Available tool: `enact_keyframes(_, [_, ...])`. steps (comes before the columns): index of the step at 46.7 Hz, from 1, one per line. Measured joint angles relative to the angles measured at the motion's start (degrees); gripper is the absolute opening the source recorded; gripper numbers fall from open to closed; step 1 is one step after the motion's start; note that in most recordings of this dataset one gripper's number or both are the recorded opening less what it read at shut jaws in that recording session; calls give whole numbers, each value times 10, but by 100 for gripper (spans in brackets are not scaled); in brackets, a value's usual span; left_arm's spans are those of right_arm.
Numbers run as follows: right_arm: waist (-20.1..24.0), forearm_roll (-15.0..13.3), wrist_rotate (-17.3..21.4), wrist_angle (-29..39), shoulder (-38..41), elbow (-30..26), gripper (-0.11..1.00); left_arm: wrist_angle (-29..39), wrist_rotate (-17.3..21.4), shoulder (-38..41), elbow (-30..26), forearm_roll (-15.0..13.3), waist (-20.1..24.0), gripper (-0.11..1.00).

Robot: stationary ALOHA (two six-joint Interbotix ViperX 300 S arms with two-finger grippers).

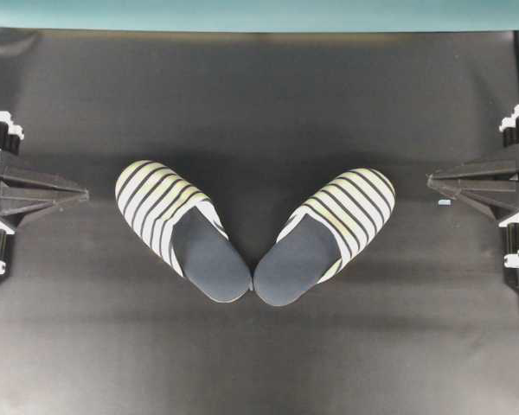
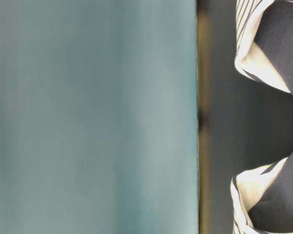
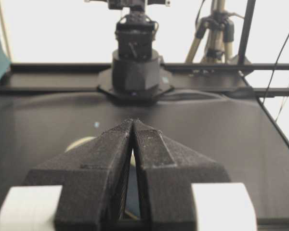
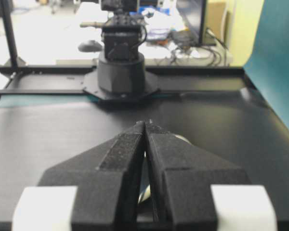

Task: Arrange the slippers with the left arm.
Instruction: 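Move the left gripper toward the left striped slipper's heel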

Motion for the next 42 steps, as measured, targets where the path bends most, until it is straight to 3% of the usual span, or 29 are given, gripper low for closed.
enact_keyframes(3, [0, 0, 0, 0, -1, -1, 6, 13, -10, 3, -3, 6, -1, 3])
enact_keyframes(8, [0, 0, 0, 7, -9, -1, 0, 98, -37, 20, -23, 21, -4, 1])
enact_keyframes(19, [0, 0, 0, 46, -13, -1, 0, 185, -109, 68, -65, 23, 6, 1])
enact_keyframes(34, [0, 0, 1, 61, -13, 0, 0, 324, -164, 207, -134, 23, 41, 1])
enact_keyframes(42, [0, 0, 1, 62, -13, -1, 0, 409, -185, 299, -202, 23, 46, 2])
